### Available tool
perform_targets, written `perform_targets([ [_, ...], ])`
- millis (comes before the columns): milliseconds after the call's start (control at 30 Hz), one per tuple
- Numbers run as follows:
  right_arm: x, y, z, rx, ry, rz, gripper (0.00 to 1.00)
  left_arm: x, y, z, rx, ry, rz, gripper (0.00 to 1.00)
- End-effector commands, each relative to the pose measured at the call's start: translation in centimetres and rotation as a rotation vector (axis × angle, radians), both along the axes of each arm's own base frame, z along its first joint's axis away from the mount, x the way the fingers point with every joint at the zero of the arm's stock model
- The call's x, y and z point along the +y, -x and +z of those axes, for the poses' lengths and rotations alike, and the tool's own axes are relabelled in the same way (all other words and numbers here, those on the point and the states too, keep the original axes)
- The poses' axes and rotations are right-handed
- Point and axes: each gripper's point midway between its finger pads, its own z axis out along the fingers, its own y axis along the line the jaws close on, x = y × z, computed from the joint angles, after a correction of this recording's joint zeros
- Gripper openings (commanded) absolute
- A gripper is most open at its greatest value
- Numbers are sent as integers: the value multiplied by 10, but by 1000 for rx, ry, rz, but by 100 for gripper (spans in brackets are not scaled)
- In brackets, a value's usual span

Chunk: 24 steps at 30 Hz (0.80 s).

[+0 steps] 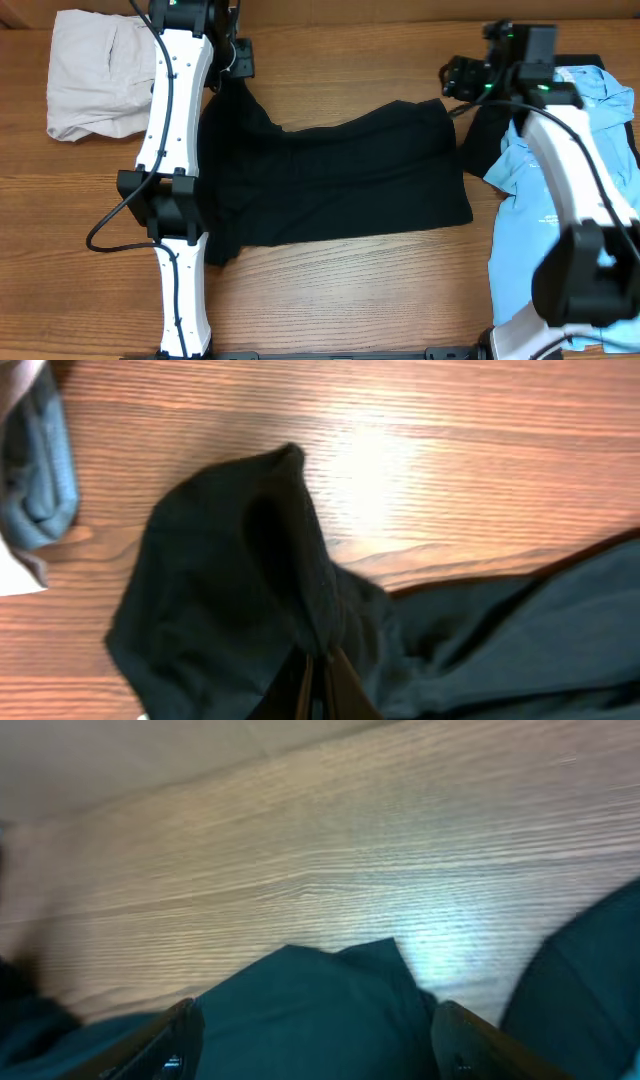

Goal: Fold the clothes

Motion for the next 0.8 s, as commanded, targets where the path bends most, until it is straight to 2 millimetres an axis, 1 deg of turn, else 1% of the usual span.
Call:
perform_targets([
  [0, -7, -18, -27, 11, 49, -32, 73, -1, -6, 13, -34, 69, 85, 4],
  [133, -13, -30, -56, 29, 71, -50, 71, 17, -16, 16, -57, 101, 182, 4],
  [233, -13, -36, -78, 46, 74, -52, 67, 31, -21, 18, -71, 127, 237, 4],
  [300, -10, -39, -93, 61, 64, -42, 65, 36, -26, 20, -89, 159, 243, 4],
  [433, -6, -39, -116, 92, 61, -31, 63, 50, -37, 25, -135, 164, 264, 4],
  [600, -3, -37, -135, 125, 54, -22, 59, 52, -45, 29, -172, 169, 266, 4],
  [767, -2, -40, -152, 136, 51, -19, 57, 44, -46, 29, -177, 170, 250, 4],
])
